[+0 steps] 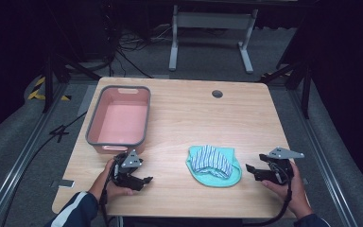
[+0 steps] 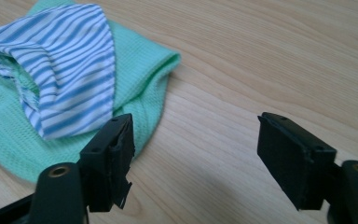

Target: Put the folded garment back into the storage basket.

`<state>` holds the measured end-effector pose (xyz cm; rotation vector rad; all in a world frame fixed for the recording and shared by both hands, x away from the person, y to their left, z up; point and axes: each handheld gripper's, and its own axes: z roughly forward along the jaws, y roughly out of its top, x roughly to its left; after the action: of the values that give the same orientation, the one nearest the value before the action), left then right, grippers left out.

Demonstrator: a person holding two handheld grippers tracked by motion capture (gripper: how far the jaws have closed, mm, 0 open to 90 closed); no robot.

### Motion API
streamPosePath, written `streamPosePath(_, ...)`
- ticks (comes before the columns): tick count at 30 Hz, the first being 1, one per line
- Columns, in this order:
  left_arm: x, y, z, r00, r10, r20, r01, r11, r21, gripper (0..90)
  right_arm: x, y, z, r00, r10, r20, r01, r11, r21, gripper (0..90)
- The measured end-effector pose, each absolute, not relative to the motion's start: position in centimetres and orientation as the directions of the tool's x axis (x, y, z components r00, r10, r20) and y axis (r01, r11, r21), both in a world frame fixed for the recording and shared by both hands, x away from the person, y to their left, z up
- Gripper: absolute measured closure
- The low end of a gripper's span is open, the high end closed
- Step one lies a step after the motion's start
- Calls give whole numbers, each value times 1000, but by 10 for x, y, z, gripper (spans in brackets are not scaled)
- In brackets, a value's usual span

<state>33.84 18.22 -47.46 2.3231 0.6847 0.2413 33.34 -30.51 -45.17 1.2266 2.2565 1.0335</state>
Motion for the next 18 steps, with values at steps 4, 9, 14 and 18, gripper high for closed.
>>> streamPosePath(4,343,159,-467,861,508,5,374,-640,671,283,338,-289,-450,-587,810,-8,543,401,738,358)
streamPosePath(9,355,119,-458,879,476,21,336,-651,680,345,346,-274,-448,-610,793,-9,535,420,733,433)
streamPosePath(14,370,90,-454,887,460,34,311,-652,692,380,358,-257,-452,-625,780,-26,538,455,709,493)
streamPosePath(18,382,77,-456,878,479,16,334,-636,696,379,364,-252,-455,-620,784,-34,544,461,701,517)
